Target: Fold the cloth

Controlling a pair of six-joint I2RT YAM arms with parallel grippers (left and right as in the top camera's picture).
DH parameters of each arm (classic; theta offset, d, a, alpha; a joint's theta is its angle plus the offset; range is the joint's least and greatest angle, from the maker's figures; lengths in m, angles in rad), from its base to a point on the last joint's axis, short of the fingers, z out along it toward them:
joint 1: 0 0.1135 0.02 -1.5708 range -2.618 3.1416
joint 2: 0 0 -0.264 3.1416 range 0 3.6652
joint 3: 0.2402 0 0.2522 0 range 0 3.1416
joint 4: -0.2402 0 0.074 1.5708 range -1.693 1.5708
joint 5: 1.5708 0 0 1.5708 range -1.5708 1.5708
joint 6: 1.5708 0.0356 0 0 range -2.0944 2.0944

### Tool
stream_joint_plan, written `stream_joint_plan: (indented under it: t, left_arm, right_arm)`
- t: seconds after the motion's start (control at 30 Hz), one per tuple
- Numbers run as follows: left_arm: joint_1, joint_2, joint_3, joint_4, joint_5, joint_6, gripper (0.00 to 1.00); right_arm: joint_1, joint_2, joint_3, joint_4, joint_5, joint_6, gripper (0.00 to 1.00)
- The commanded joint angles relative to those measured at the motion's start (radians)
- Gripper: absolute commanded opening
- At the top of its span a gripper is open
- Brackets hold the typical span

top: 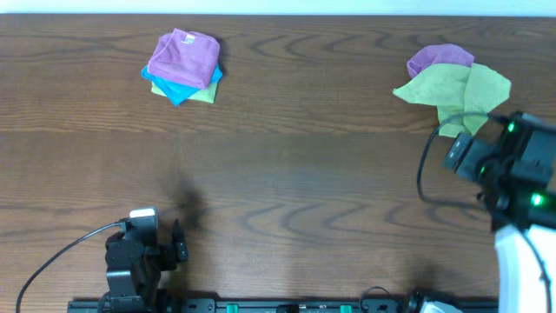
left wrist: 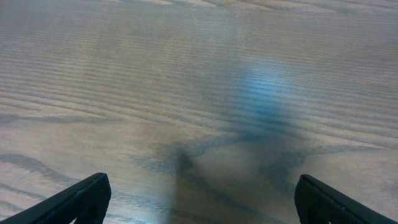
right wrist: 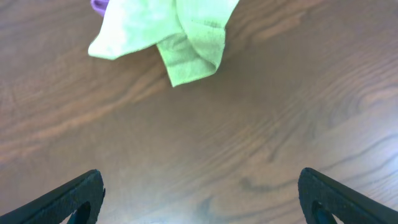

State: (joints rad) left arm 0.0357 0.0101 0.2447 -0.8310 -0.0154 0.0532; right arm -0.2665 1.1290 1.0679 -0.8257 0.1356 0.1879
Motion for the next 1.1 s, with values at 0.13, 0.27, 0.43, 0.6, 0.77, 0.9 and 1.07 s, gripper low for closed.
stream_joint_plan:
  t: [0.13, 0.27, 0.43, 0.6, 0.77, 0.9, 1.07]
  left_arm:
    - [-0.002, -0.006, -0.008, -0.067, -0.021, 0.019, 0.95]
    - [-0.002, -0.006, -0.008, -0.067, -0.021, 0.019, 0.95]
    - [-0.002, -0.006, -0.008, -0.067, -0.021, 0.019, 0.95]
    - [-0.002, -0.006, -0.008, -0.067, -0.021, 0.019, 0.95]
    - [-0.002, -0.006, -0.008, -0.067, -0.021, 0.019, 0.95]
    - [-0.002, -0.006, -0.008, -0.067, -0.021, 0.019, 0.95]
    - [-0.002, -0.006, -0.008, -0.067, -0.021, 0.019, 0.95]
  right_arm:
    - [-0.069, 0.215, 0.210, -0.001, 0.018, 0.021, 0.99]
    - [-0.113, 0.329, 0.313, 0.000, 0.018, 0.021, 0.99]
    - [-0.163, 0.471, 0.410, 0.018, 0.010, 0.020, 0.99]
    - [-0.187, 0.595, 0.456, 0.089, -0.036, -0.021, 0.99]
    - [-0.188, 0.682, 0.457, 0.182, -0.067, -0.020, 0.99]
    - [-0.187, 0.739, 0.457, 0.218, -0.080, -0.020, 0.99]
    - [-0.184, 0.809, 0.457, 0.245, -0.093, -0.021, 0.99]
